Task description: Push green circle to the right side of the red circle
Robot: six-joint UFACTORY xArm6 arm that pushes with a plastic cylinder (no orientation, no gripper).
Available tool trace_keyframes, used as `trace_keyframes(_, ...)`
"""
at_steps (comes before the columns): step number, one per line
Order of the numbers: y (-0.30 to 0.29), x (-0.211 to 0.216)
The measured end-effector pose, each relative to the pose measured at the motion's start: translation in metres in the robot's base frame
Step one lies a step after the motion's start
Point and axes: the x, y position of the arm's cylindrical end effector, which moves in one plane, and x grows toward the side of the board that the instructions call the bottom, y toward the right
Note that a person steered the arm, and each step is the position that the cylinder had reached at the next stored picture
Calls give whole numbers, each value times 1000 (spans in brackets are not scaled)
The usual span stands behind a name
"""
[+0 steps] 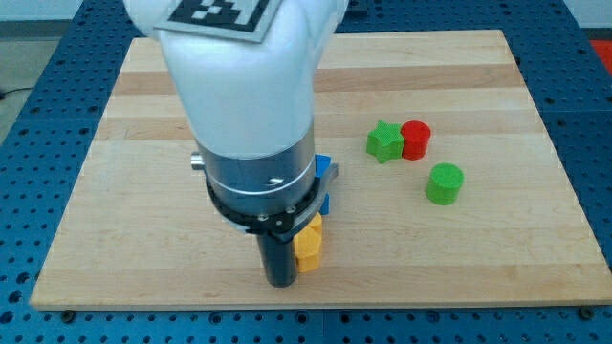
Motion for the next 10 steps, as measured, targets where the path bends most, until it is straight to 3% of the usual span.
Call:
trace_keyframes(1,1,-9)
trace_keyframes(3,7,22)
trace_keyframes(5,134,20)
trace_keyframes(9,140,8)
trace_keyframes(10,169,9)
